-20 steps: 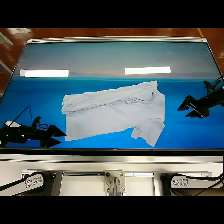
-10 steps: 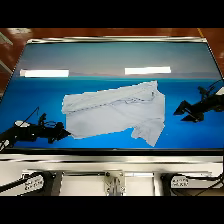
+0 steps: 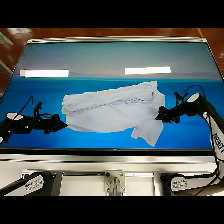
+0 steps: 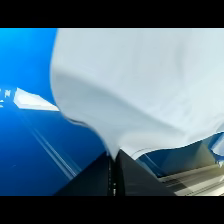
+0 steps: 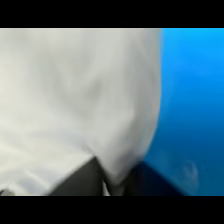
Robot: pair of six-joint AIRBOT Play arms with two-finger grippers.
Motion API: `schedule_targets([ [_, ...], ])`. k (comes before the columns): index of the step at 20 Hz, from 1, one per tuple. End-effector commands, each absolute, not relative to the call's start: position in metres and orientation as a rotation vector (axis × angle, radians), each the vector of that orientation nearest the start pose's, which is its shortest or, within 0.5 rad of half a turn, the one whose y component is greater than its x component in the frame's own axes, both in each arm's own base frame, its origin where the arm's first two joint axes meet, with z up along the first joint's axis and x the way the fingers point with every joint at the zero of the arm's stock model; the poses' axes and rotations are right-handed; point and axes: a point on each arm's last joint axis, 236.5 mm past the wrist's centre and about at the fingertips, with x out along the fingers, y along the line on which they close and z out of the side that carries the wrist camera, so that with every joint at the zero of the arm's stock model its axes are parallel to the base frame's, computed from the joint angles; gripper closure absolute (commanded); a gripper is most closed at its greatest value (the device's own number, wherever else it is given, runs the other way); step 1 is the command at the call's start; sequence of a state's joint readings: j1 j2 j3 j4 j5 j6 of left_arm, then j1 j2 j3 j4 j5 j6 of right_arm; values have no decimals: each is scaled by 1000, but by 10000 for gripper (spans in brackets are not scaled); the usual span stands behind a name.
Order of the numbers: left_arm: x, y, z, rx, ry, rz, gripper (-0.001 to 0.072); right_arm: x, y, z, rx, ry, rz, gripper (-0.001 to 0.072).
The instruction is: Fold the shirts.
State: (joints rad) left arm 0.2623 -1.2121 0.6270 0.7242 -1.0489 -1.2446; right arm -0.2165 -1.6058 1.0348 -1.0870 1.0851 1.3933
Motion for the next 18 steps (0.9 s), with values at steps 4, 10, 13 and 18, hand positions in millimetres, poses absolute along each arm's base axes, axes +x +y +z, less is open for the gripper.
schedule_targets([
  [4, 350, -56, 11, -640, 1118, -292, 676, 418, 21, -64, 393, 1260, 188, 657],
  [10, 367, -42, 371, -249, 251, -330, 674, 436, 3, 321, -2, 302, 181, 658],
  [13, 278, -52, 547, -117, -226, -305, 674, 324, -4, 519, -150, -270, 36, 658],
  [18, 205, -60, 576, -21, -275, -243, 674, 187, 10, 576, -253, -445, -34, 657],
])
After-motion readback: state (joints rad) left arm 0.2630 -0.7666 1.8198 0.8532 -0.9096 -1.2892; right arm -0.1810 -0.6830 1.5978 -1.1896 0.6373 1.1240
